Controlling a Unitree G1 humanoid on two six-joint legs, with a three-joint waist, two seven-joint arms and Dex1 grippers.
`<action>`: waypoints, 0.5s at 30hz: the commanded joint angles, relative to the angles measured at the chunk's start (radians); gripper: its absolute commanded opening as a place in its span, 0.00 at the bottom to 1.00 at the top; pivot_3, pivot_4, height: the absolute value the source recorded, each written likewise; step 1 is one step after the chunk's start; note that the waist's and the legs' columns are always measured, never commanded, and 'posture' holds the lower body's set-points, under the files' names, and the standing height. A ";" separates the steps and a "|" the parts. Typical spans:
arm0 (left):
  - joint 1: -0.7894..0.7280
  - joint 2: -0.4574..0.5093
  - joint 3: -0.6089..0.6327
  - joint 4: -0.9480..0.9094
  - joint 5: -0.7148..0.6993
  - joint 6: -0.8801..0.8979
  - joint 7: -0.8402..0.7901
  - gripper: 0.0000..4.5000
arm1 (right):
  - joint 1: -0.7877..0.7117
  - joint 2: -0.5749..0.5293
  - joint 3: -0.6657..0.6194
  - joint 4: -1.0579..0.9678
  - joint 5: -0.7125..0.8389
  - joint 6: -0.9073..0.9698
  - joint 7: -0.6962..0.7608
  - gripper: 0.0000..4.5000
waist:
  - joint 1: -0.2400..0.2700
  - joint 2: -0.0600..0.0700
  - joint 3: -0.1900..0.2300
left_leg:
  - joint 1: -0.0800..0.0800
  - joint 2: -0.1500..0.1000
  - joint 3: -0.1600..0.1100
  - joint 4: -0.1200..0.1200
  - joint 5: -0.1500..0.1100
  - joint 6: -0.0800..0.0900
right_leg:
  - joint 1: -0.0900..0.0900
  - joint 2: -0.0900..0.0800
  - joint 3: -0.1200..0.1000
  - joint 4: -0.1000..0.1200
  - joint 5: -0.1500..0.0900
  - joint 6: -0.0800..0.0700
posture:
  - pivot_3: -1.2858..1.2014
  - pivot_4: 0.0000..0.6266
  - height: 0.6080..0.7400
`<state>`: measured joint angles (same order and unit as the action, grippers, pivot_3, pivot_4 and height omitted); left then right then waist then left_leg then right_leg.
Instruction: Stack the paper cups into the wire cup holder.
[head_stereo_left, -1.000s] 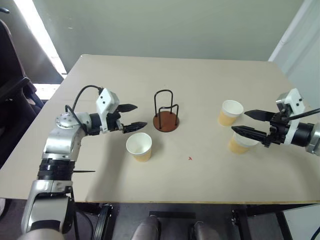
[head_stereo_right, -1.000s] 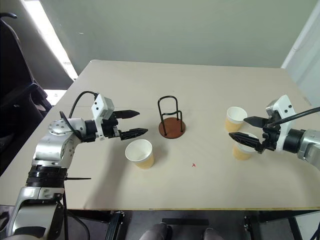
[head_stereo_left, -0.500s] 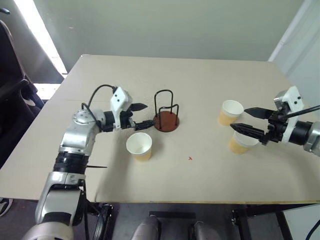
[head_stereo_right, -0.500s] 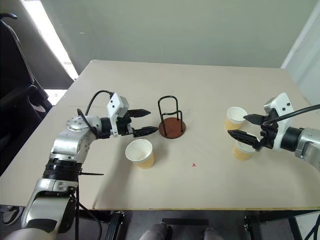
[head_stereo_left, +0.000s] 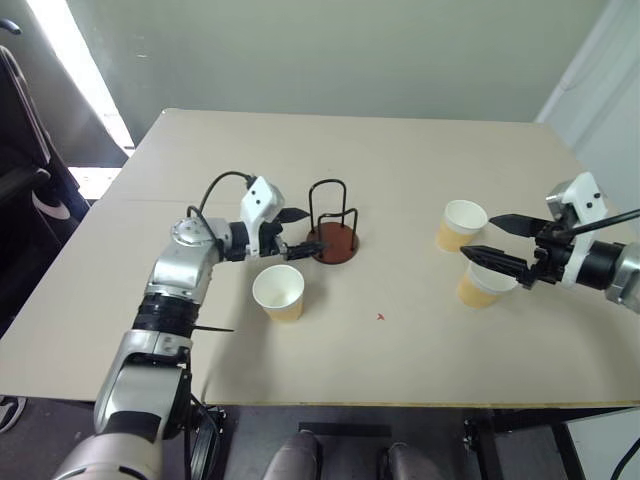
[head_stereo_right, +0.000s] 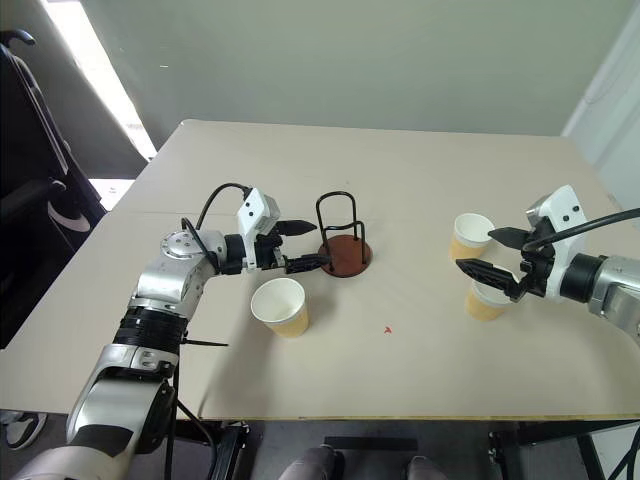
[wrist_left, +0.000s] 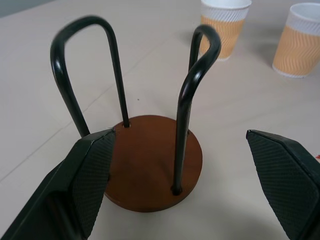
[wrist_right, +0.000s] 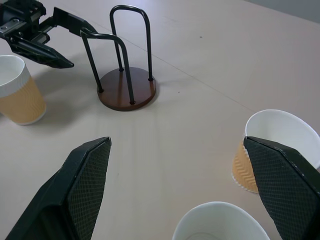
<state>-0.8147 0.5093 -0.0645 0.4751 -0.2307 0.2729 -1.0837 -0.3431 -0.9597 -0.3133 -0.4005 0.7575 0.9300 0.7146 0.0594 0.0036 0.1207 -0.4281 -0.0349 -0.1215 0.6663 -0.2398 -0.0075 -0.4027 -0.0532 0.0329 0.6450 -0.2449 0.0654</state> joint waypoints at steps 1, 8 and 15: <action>-0.044 -0.014 -0.002 0.019 0.020 -0.046 0.011 1.00 | -0.008 -0.003 -0.022 -0.023 -0.008 -0.018 -0.011 0.96 | 0.001 0.000 0.000 | 0.000 0.000 0.000 0.000 0.000 0.000 | 0.000 0.000 0.000 0.000 0.000 0.000 | 0.52 0.24 1.00; -0.084 -0.066 -0.002 0.132 0.066 -0.116 0.072 0.81 | -0.006 -0.001 -0.026 -0.023 -0.011 -0.018 -0.015 1.00 | 0.001 0.000 0.000 | 0.000 0.000 0.000 0.000 0.000 0.000 | 0.000 0.000 0.000 0.000 0.000 0.000 | 0.52 0.24 1.00; -0.115 -0.132 -0.002 0.209 0.081 -0.166 0.110 0.23 | 0.002 0.002 -0.035 -0.034 -0.009 -0.015 -0.028 1.00 | 0.002 0.000 0.000 | 0.000 0.000 0.000 0.001 0.000 0.001 | 0.000 0.000 0.000 0.000 0.000 0.001 | 0.52 0.24 1.00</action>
<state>-0.8941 0.3815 -0.0761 0.6907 -0.1504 0.1316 -0.9771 -0.3396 -0.9545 -0.3136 -0.4016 0.7480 0.9250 0.6963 0.0611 0.0036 0.1208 -0.4287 -0.0350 -0.1212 0.6669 -0.2395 -0.0069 -0.4027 -0.0532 0.0329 0.6449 -0.2448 0.0665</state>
